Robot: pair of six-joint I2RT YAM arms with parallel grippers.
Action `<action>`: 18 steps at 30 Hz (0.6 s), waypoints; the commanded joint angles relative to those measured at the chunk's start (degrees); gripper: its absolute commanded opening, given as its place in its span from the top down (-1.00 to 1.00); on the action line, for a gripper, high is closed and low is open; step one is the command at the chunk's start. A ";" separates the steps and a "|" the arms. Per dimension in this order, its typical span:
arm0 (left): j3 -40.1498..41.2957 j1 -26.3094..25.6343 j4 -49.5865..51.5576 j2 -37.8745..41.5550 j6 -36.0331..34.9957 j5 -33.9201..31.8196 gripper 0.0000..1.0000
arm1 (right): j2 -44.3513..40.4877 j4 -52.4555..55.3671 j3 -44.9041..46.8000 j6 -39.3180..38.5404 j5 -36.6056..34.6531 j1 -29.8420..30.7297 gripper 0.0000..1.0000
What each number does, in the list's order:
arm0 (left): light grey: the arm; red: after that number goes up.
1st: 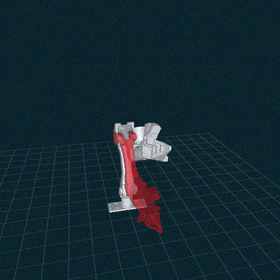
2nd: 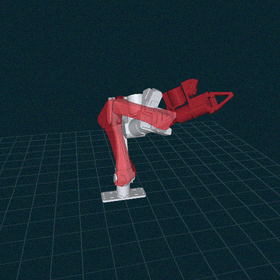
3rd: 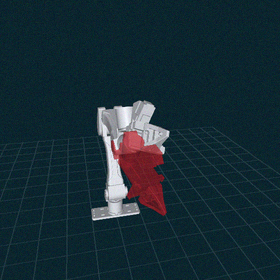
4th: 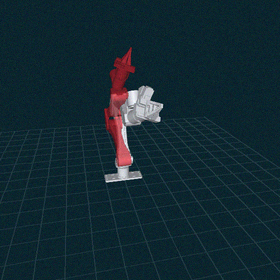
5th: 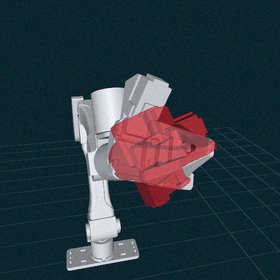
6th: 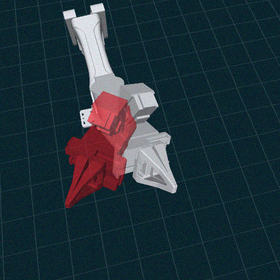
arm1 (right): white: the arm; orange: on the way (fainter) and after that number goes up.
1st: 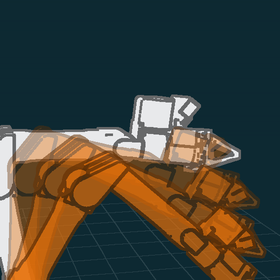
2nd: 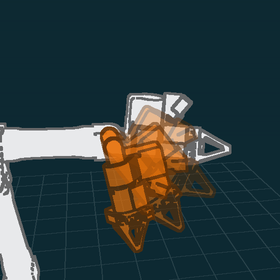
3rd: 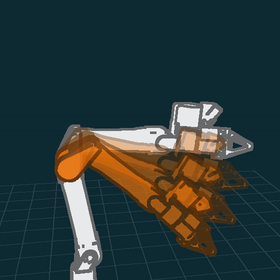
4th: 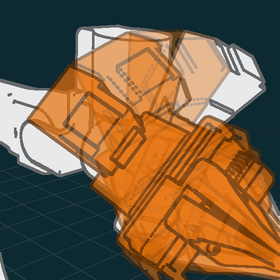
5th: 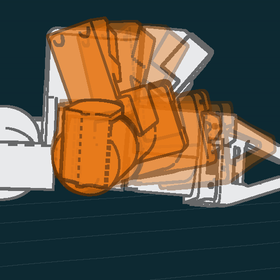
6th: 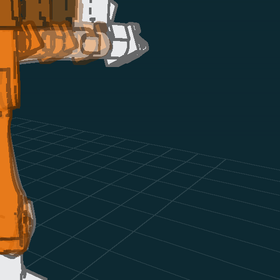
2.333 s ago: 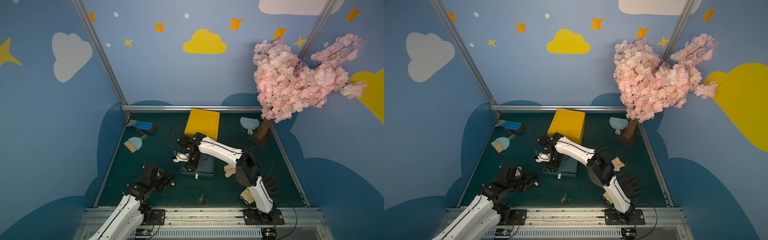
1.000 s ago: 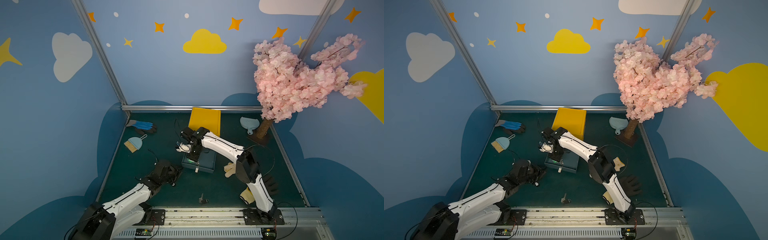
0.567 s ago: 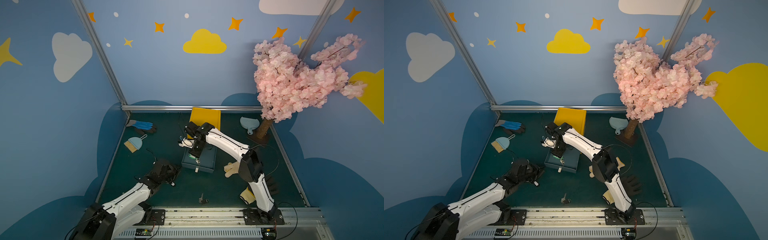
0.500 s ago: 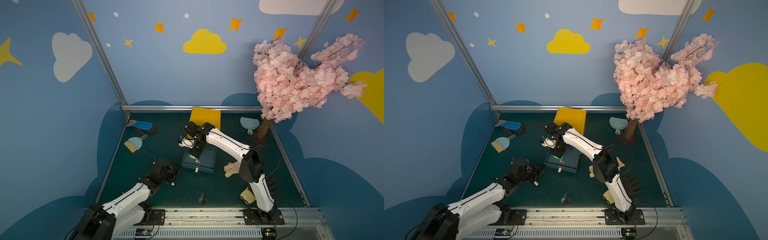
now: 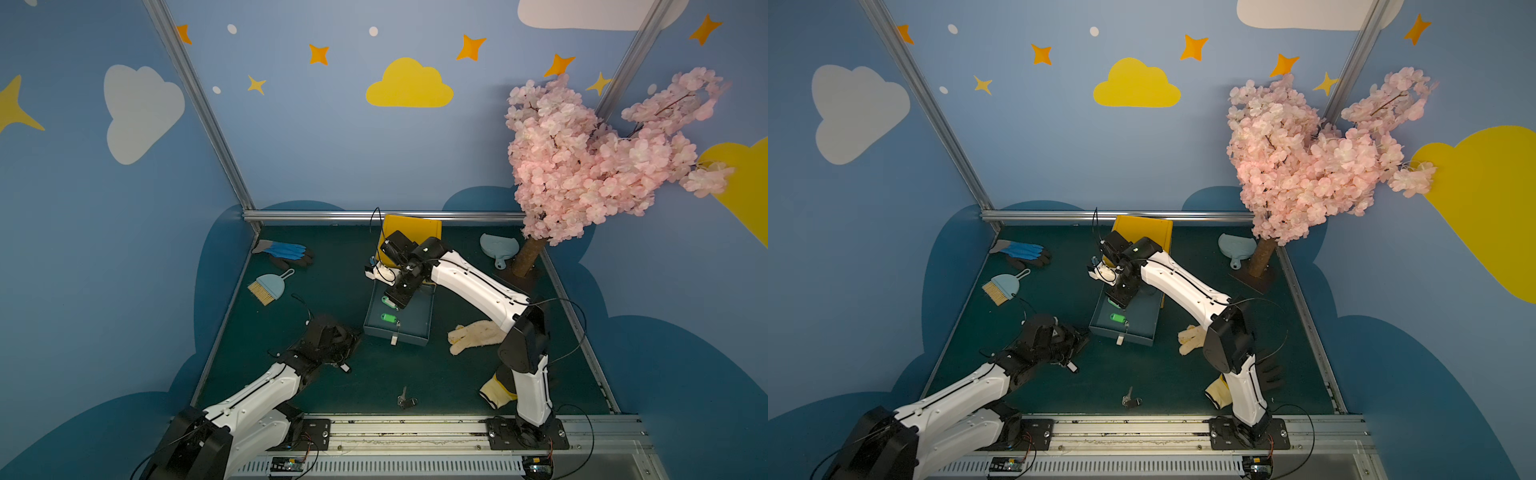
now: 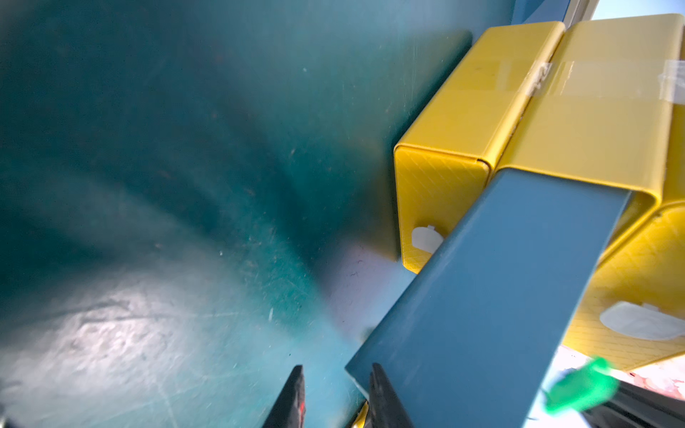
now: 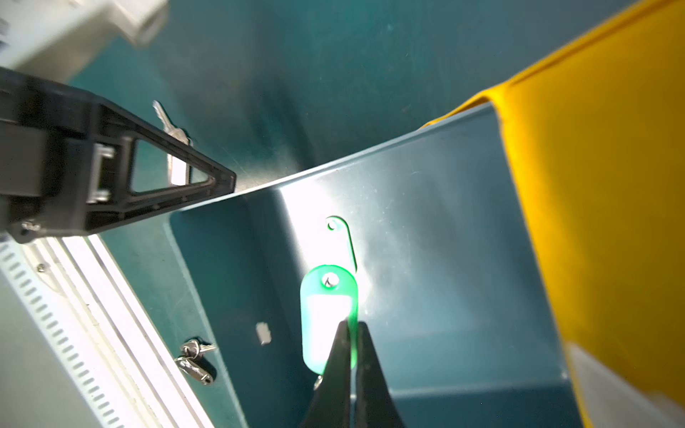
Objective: Take the keys out of the drawer
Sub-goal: Pick up the key from the drawer, then place the key at the center of the board.
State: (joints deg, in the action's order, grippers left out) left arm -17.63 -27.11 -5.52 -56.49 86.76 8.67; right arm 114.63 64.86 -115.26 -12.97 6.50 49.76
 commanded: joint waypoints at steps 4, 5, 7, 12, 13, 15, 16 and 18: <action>-0.49 0.73 6.29 4.87 -1.36 0.74 0.39 | -6.03 -1.47 0.72 3.88 0.54 -0.27 1.00; -0.64 0.86 7.18 5.79 -1.48 0.65 0.39 | -6.97 -1.43 0.74 4.70 0.55 -0.36 1.00; -0.69 1.12 8.17 6.87 -1.59 0.44 0.39 | -9.03 -1.08 1.46 6.37 0.33 -0.51 1.00; -1.26 1.86 9.60 8.00 -1.50 0.52 0.39 | -16.36 2.39 7.59 11.52 -1.17 -0.69 1.00; -1.51 2.04 9.86 7.97 -1.55 0.60 0.39 | -18.25 2.91 10.19 12.96 -1.13 -0.71 1.00; -1.87 2.23 10.17 7.73 -1.92 0.80 0.39 | -22.18 3.57 16.03 15.90 -0.97 -0.71 1.00; -1.96 2.45 10.18 7.50 -2.08 1.04 0.39 | -24.38 3.48 19.72 17.53 -0.55 -0.71 1.00; -2.38 2.72 10.48 6.87 -2.68 1.56 0.39 | -28.38 2.72 26.54 20.39 0.52 -0.57 1.00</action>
State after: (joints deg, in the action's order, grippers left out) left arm -17.96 -24.84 3.11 -49.19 85.84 9.32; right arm 90.19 65.23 -94.98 1.23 6.07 49.25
